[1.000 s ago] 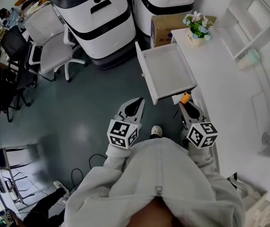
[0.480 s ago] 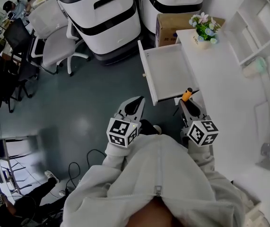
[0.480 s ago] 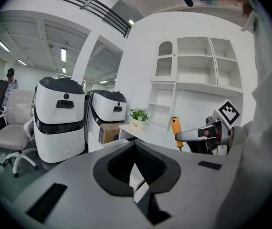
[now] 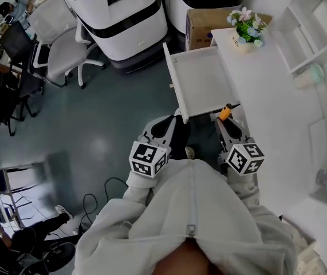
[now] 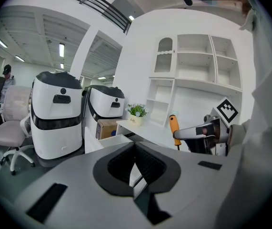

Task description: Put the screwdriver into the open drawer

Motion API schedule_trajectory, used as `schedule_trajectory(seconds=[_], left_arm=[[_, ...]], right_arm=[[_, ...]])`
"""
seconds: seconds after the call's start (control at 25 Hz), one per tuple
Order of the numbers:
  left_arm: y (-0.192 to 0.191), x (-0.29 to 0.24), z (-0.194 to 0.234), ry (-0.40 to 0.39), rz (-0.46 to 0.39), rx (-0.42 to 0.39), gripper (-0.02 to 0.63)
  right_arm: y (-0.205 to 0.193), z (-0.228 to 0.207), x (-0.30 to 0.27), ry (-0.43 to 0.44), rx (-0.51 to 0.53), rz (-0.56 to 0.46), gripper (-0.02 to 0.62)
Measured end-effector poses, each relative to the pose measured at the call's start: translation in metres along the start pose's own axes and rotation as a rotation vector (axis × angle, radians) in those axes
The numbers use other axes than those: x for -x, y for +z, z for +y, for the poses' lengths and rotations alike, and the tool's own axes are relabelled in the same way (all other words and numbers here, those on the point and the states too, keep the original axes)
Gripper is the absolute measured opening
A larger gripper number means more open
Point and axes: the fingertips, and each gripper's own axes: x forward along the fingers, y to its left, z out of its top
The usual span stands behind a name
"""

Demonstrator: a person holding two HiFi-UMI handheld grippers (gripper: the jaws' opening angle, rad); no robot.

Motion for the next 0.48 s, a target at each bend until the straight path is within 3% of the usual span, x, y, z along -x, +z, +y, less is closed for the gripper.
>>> schedule_trajectory(seconds=[0.48], left_arm=[[0.011,-0.04,0.026,-0.002,0.034,0.021,0.017]], right_arm=[[0.013,-0.025,-0.046,-0.01,-0.053,0.052,0.104]])
